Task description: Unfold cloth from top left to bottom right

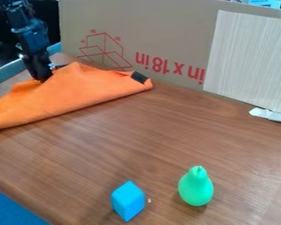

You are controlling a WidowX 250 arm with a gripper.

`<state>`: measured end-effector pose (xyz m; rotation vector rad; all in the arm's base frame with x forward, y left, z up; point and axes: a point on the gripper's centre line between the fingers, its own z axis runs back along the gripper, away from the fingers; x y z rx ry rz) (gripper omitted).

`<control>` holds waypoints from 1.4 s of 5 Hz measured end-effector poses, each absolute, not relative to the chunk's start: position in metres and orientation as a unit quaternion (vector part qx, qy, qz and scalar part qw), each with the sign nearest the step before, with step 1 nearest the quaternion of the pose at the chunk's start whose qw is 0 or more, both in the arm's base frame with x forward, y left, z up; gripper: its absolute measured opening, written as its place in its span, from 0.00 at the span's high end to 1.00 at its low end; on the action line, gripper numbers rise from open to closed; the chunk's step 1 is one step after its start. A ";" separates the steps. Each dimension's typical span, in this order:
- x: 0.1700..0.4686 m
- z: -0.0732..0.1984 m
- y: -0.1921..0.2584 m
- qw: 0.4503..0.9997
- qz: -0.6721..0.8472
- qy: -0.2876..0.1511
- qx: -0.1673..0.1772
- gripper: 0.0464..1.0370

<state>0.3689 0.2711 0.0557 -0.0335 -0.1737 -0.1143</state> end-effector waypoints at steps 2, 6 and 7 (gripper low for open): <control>0.367 0.056 0.269 0.994 -0.063 -0.083 -0.026 0.97; 0.337 0.104 0.197 0.980 -0.037 -0.176 0.086 0.98; 0.328 0.095 0.171 0.974 -0.054 -0.184 0.119 0.98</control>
